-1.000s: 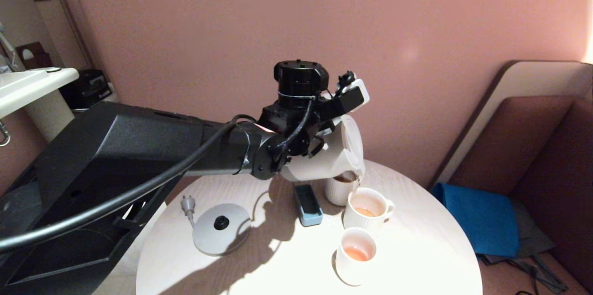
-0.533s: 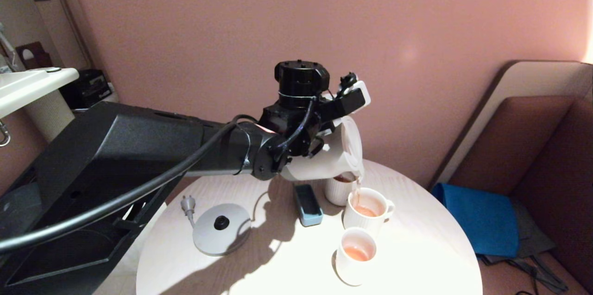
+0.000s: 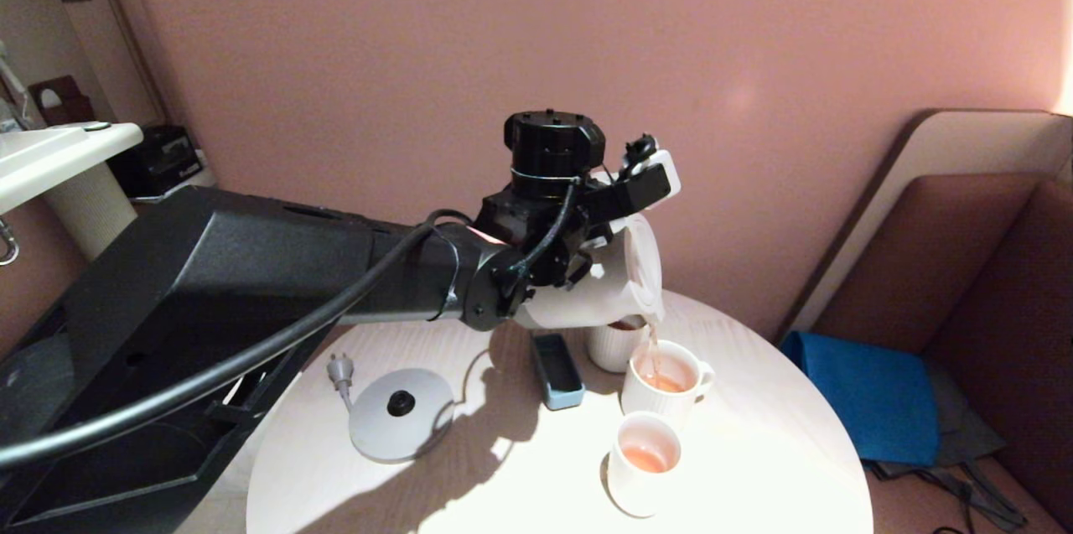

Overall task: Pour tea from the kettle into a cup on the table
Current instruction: Pour water into another cup

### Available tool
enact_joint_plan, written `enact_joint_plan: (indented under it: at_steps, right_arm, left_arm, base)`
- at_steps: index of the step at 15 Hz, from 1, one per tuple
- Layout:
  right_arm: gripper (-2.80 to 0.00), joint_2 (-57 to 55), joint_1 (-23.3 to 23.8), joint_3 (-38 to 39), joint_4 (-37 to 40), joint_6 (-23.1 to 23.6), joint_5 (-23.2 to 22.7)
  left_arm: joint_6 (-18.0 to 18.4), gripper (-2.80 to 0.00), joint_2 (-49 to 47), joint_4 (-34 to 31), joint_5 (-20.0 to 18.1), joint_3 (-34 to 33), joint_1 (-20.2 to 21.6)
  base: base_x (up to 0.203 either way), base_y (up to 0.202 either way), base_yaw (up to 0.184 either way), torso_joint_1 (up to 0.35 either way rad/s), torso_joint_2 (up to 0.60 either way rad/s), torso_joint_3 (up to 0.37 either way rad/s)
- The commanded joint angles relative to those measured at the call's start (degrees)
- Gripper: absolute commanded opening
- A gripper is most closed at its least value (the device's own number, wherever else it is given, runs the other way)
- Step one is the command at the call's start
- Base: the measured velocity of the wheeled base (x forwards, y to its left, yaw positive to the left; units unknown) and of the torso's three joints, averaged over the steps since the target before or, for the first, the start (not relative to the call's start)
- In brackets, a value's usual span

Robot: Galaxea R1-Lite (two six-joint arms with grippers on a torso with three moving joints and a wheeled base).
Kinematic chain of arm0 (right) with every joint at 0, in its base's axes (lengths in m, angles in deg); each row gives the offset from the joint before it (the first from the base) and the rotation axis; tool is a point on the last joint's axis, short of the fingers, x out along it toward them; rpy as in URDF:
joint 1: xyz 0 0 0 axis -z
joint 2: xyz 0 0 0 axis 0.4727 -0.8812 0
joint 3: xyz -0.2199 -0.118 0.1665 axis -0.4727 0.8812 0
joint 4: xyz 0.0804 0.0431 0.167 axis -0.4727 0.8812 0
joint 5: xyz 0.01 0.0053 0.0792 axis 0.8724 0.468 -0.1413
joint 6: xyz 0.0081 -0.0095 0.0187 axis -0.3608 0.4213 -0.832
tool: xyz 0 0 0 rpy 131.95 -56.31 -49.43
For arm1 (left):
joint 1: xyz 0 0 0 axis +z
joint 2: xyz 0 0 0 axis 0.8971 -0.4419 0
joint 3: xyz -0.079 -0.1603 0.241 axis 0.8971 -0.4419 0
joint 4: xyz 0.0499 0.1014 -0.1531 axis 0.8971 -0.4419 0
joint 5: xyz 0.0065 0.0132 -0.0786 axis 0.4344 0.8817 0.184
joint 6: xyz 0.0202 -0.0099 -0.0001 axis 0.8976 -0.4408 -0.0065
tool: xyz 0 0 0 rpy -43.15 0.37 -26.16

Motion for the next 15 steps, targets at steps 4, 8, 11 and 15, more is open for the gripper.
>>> enact_joint_plan:
  at_steps: [4,8,11,15]
  right_arm:
    - [-2.80,0.0,0.0,0.0,0.0,0.0,0.0]
    - [-2.80,0.0,0.0,0.0,0.0,0.0,0.0]
    - [-2.80,0.0,0.1,0.0,0.0,0.0,0.0]
    - [-2.80,0.0,0.0,0.0,0.0,0.0,0.0]
  left_arm:
    - [1.1,-2.80,0.1,0.2,0.1,-0.2,-0.2]
    - [1.2,-2.80,0.2,0.2,0.1,-0.5,-0.7]
    - [1.2,-2.80,0.1,0.2,0.1,-0.5,-0.9]
    - [1.2,-2.80,0.0,0.2,0.1,-0.5,-1.2]
  base:
    - [0.000,0.000,0.000,0.000,0.00,0.000]
    - [0.000,0.000,0.000,0.000,0.00,0.000]
    - [0.000,0.000,0.000,0.000,0.00,0.000]
    - [0.000,0.000,0.000,0.000,0.00,0.000]
